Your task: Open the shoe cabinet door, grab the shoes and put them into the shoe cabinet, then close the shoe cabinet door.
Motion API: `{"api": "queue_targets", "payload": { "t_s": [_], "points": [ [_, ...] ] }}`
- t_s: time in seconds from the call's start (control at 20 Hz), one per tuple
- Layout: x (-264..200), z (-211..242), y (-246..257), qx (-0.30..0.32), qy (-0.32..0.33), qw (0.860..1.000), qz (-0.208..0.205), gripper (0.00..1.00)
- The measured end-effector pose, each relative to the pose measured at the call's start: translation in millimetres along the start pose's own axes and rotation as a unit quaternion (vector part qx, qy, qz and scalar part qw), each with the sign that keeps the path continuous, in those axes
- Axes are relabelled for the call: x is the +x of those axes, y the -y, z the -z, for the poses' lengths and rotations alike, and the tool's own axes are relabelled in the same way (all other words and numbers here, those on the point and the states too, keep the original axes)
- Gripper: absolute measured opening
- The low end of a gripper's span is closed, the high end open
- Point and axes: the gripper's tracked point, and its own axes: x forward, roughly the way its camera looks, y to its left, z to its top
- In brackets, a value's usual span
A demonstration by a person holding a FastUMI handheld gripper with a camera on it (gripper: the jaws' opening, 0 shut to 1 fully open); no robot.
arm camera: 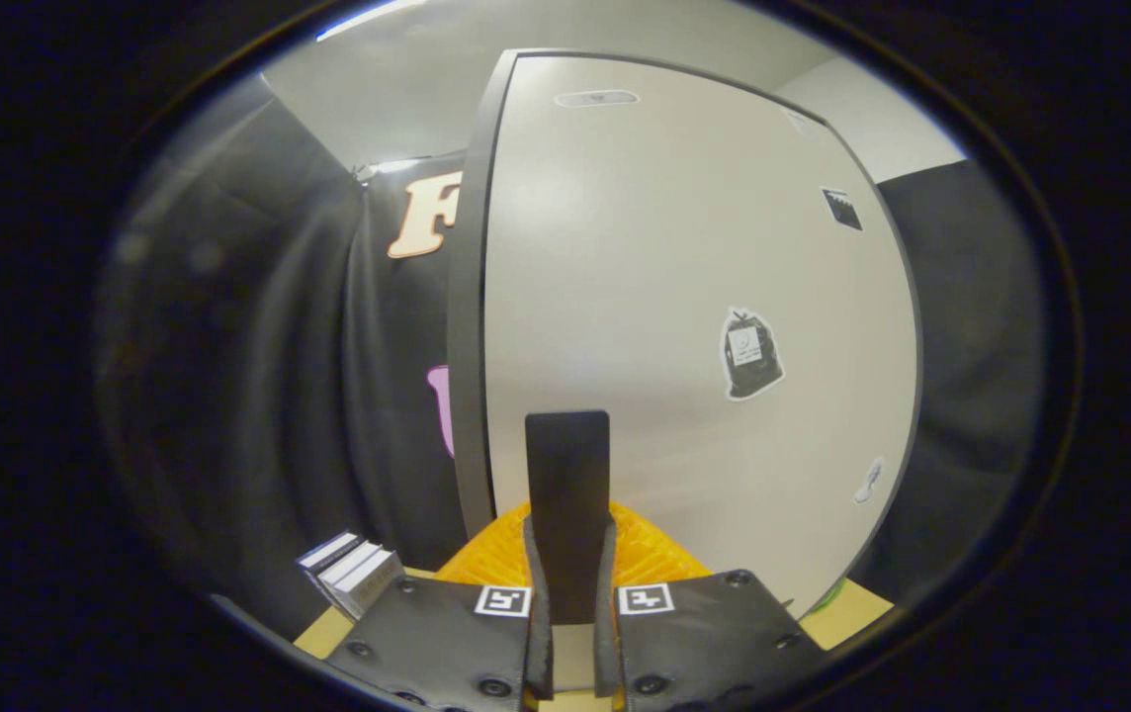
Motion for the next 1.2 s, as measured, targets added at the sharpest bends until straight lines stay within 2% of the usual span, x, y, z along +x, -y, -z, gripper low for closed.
{"api": "queue_targets", "payload": {
  "t_s": [0.3,0.55,1.2],
  "points": [
    [-6,1,0,0.003,-0.009,1.000,-0.012,0.18],
    [-29,2,5,0.007,-0.013,0.999,-0.035,0.18],
    [-117,-10,49,0.008,-0.032,0.988,-0.151,0.18]
  ]
}}
